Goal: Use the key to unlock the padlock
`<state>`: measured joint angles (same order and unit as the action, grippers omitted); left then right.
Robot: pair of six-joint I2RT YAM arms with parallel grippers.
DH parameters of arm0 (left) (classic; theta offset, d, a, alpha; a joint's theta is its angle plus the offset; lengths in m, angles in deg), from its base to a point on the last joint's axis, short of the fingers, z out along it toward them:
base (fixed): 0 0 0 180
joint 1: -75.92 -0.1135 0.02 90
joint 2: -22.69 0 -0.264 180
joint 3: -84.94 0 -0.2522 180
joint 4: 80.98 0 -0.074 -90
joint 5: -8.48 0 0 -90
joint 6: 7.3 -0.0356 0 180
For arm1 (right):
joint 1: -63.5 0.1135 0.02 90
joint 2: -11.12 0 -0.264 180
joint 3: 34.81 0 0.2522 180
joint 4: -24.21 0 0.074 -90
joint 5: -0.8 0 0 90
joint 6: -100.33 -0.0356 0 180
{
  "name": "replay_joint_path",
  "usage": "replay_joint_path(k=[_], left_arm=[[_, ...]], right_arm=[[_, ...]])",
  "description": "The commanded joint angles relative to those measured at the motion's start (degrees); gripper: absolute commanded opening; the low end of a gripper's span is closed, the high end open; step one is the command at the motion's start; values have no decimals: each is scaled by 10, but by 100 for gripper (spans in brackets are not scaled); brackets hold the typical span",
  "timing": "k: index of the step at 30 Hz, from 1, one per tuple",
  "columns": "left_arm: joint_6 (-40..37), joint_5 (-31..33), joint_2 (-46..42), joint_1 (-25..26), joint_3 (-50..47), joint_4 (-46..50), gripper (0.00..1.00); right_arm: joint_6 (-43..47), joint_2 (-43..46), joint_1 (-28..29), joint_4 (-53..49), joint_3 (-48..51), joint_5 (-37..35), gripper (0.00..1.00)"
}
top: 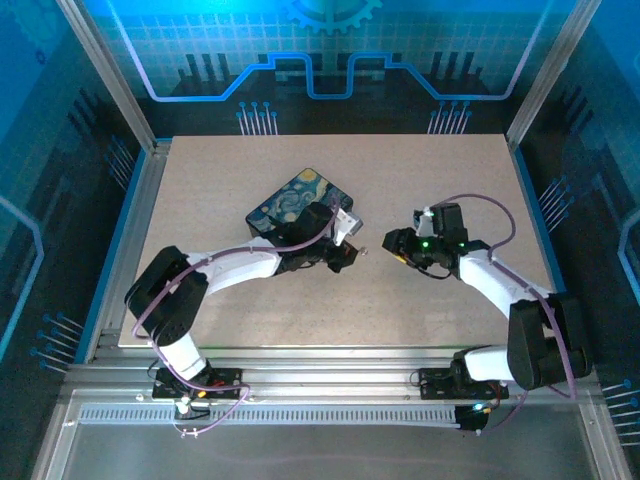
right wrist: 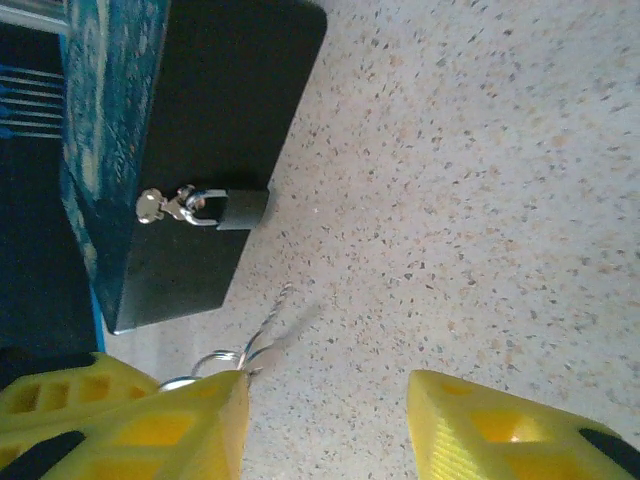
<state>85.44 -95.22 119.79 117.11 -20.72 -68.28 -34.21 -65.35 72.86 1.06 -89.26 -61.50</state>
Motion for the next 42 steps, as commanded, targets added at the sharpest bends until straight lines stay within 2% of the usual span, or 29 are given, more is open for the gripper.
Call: replay_joint_path(k=[1,4,9,12,16,32,42], left_arm=[[-188,9,-11,-2,0,-51,0],[-265,20,-16,2,-32,-137,0],[-353,54,-14,15,-56,-205,0],[-385,76,-12,21,-79,-263,0],[-395,76,-12,24,-92,-302,0],[-419,85,-19,29,-110,-306,0],[-417,80,-29,28,-124,-319,0]], right_arm=[[-28,11,-18,-47,-28,76,44],[-62,11,-19,-64,-59,100,44],[-136,31,-15,-40,-64,118,44],[-147,38,-5,-41,-64,116,44],[-151,20,7,-27,-59,118,43],[-165,-14,42,15,-66,102,28],[-164,-29,41,23,-68,101,32]])
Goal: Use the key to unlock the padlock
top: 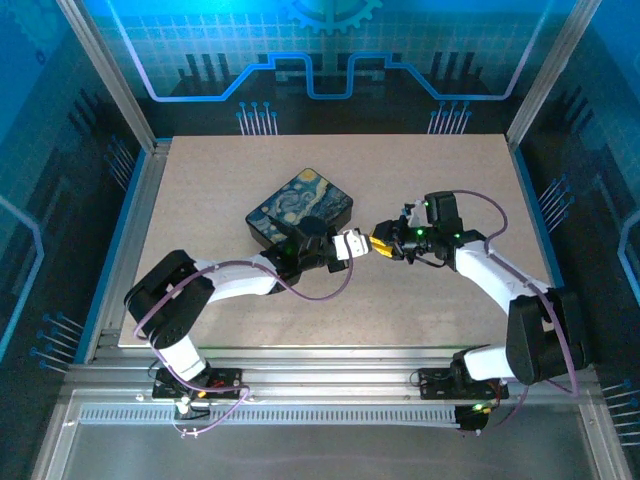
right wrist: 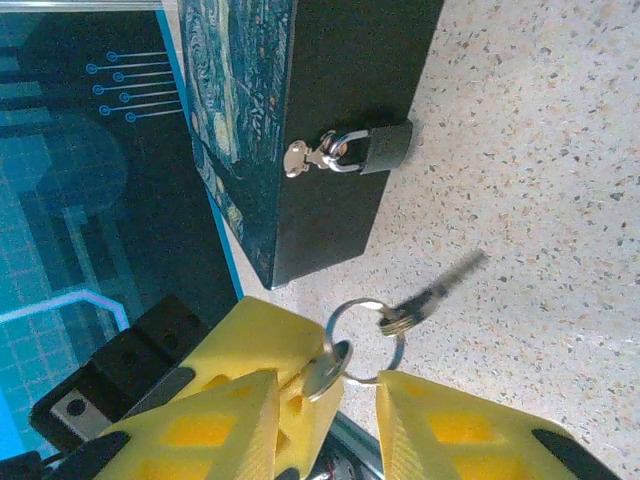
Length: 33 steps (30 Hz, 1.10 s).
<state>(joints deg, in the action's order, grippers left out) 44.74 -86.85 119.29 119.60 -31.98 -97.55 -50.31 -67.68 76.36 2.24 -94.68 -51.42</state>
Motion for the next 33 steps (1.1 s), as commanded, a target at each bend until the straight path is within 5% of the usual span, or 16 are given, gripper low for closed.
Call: replay_joint_path(k=[1,9,21,25,29,33], left_arm=[[-11,-6,-25,4,-12,-26,0],[-13,-9,-22,9,-10,-25,0],[-5,27,-14,9,-20,-60,1],[36,64,-20,9,-40,-83,44],[133,66,-53,4,-60,-58,61],[351,-8,-94,-42,-34,69,64]], right_arm=[[-5,-7,6,15,-14,0,32],[-6,-12,11,25,-19,3,28],[17,2,11,19,-7,2,5],[16,9,7,52,15,0,0],[4,13,-1,106,37,-7,0],[1,8,-6,144,47,-8,0]])
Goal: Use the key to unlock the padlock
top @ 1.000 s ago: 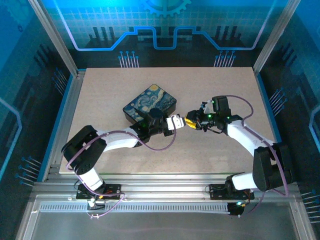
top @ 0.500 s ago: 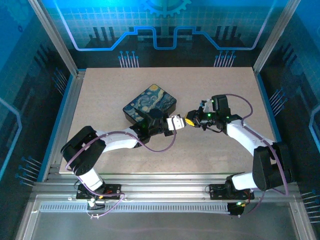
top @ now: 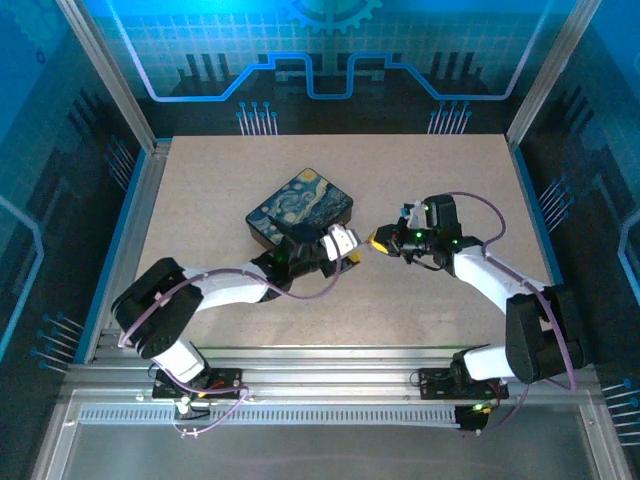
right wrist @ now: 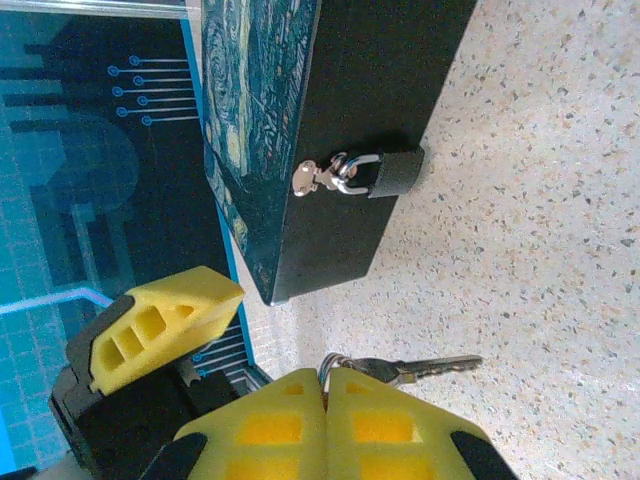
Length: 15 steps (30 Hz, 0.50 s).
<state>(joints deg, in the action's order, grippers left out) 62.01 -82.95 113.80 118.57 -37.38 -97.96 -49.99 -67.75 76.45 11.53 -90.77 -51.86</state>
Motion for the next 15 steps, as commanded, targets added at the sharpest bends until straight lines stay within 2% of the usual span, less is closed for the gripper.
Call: replay_joint_path(k=[1,3,5,9,12,15], left_arm=[[247,-82,-41,-50,35,106,64],[365,-170,-38,-85,49,122,61],[458,-228,-32,-104,41,86,58],[571,-247,-13,-106,67,122,53],[668,-272,14,-103,57,55,52],[718,-275,33,-98,51,9,51]], right_arm=[[-4,8,-7,60,10,-4,0],[-5,6,-7,70,12,-4,0],[-8,3,-7,81,15,-4,0],[-25,3,-3,121,25,-3,0],[-25,2,8,132,23,-13,0],[-32,-4,14,141,23,-20,0]])
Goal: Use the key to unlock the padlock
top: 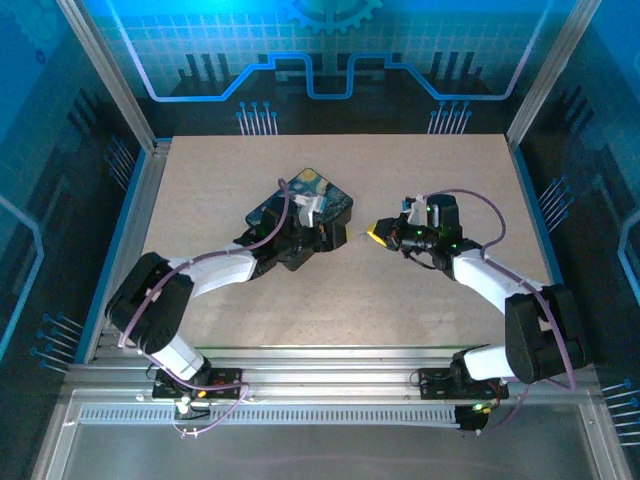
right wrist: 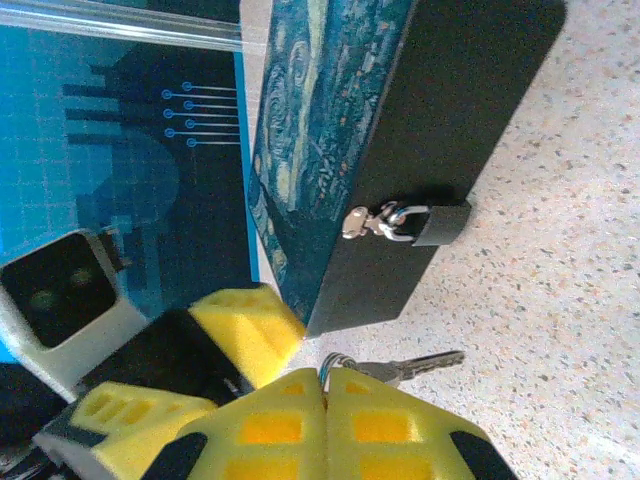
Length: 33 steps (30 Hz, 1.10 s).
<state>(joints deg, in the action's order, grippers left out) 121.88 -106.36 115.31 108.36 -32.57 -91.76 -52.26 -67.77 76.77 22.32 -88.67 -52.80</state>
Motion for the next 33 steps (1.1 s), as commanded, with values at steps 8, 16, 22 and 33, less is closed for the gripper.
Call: replay_joint_path(k=[8,16,22,33], left_arm=[[152,-40,38,9,-1,-92,49],[171,-49,55,9,1,-122,40],[170,-46,57,6,-1,-121,29],[153,-80,59,-15,0,-118,0]], right_arm=[[-24,-29,26,78,3,-14,0],[-31,-53,40,97,-2,-17,0],[-34,-59,44,105,-1,-16,0],[-12,-51,47,84,3,-8,11]])
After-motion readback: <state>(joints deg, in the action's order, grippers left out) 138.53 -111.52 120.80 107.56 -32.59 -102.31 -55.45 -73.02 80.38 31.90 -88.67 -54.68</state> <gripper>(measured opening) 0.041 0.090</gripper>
